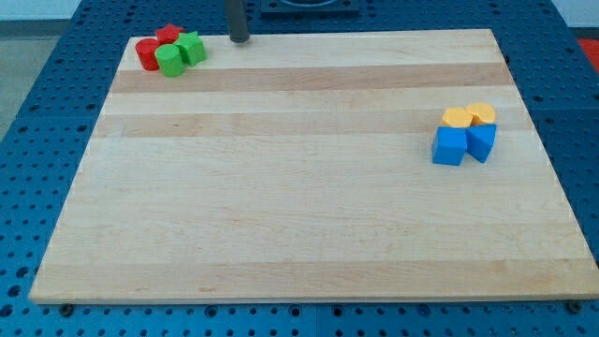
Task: Touch the top right of red star
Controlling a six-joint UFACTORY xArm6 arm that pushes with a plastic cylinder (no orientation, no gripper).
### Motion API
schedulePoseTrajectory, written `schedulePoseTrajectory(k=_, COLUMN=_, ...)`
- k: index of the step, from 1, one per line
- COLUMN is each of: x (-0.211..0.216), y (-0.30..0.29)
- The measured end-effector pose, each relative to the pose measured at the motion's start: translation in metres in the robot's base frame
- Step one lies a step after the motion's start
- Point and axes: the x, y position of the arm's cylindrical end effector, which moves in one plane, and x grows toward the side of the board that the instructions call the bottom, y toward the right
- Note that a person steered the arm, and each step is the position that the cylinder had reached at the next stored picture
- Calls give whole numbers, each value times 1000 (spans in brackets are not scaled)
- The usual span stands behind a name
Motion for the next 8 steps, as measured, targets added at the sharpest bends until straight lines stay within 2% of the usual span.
schedulePoseTrajectory(k=5, x=0, y=-23)
schedulePoseTrajectory(k=8, x=0, y=-66)
